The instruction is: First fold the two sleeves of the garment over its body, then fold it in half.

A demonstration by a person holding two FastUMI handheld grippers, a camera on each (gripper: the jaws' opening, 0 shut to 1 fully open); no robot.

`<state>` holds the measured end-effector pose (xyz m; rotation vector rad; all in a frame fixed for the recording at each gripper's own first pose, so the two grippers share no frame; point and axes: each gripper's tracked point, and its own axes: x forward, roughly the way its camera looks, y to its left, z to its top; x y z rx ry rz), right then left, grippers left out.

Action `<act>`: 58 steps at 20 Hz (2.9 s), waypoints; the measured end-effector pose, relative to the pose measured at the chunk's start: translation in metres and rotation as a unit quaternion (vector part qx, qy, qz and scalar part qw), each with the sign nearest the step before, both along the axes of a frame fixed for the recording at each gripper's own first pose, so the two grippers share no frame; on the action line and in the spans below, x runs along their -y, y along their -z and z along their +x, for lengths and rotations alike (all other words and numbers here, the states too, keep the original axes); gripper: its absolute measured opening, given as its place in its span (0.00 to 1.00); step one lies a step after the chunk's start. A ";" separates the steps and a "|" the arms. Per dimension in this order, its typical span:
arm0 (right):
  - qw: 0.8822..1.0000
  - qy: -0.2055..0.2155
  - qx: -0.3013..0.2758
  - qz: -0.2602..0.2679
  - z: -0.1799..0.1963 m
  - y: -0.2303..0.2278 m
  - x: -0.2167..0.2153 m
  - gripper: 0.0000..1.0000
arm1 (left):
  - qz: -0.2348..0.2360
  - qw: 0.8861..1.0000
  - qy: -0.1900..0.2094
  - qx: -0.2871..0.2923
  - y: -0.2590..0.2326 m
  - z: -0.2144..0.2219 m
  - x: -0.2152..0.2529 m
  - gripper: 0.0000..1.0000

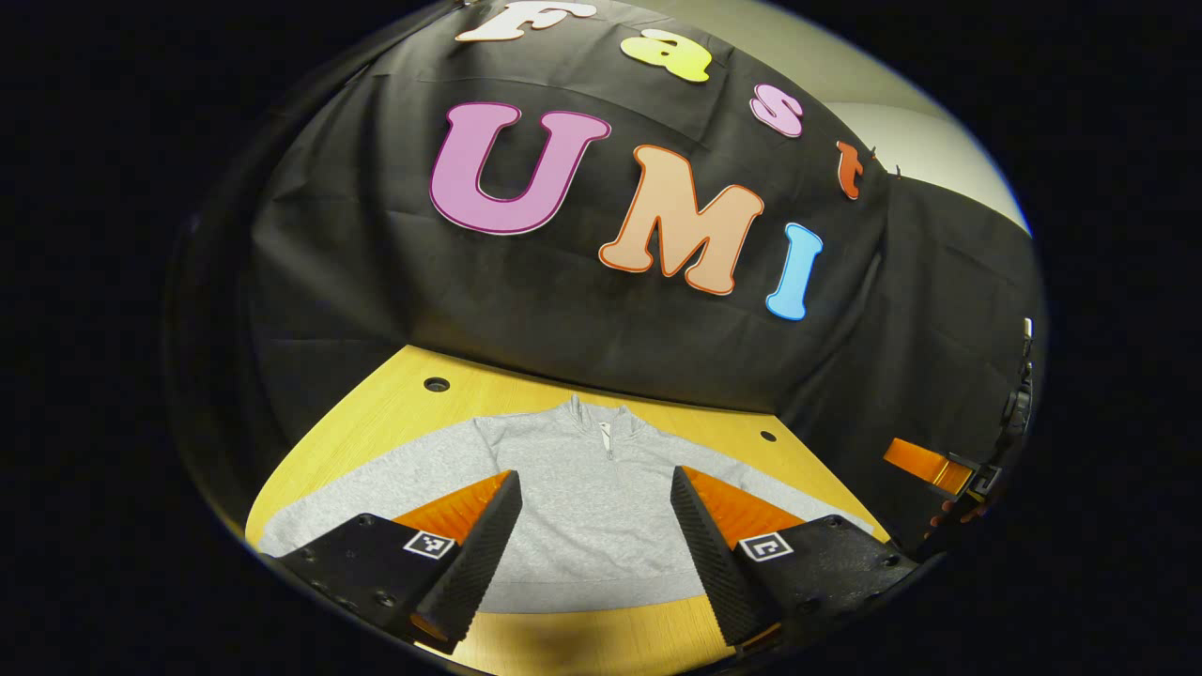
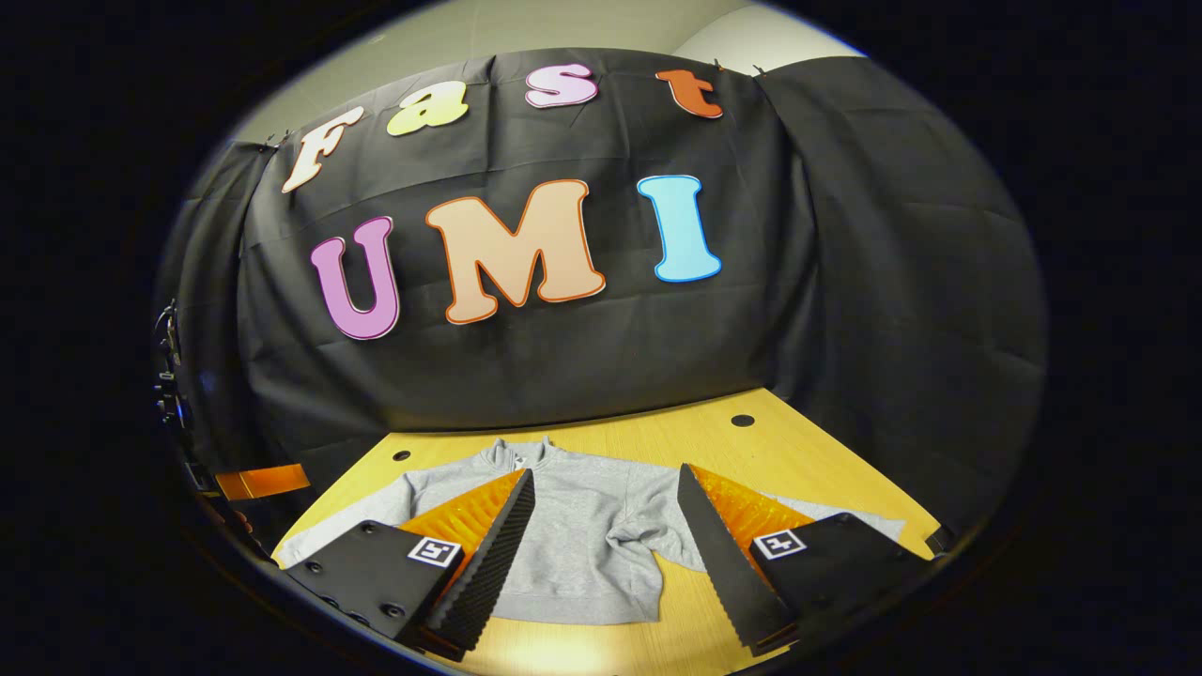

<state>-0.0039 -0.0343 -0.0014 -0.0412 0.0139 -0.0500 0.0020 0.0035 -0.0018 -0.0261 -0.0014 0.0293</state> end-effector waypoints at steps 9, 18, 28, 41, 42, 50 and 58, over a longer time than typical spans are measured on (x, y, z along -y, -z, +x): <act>0.996 0.082 -0.018 -0.004 -0.010 0.013 0.083 0.97 | 0.002 1.000 -0.013 -0.006 0.004 -0.002 -0.013 0.94; 0.978 0.178 -0.101 -0.044 -0.041 0.057 0.222 0.97 | 0.015 0.999 -0.046 -0.015 0.008 -0.012 -0.018 0.94; 0.960 0.183 -0.212 -0.025 -0.026 0.135 0.326 0.98 | 0.045 0.997 -0.056 -0.018 0.007 -0.019 0.003 0.93; 0.929 0.177 -0.324 0.019 -0.008 0.211 0.380 0.99 | 0.076 0.993 -0.082 -0.036 0.013 -0.029 0.010 0.93; 0.927 0.175 -0.332 0.024 -0.011 0.214 0.380 0.98 | 0.071 0.993 -0.086 -0.039 0.017 -0.030 0.008 0.93; 0.930 0.161 -0.329 0.027 -0.004 0.215 0.361 0.34 | 0.050 0.993 -0.094 -0.050 0.029 -0.032 0.002 0.93; 0.935 0.175 -0.308 -0.003 -0.003 0.193 0.342 0.16 | 0.043 0.994 -0.093 -0.049 0.028 -0.043 -0.010 0.93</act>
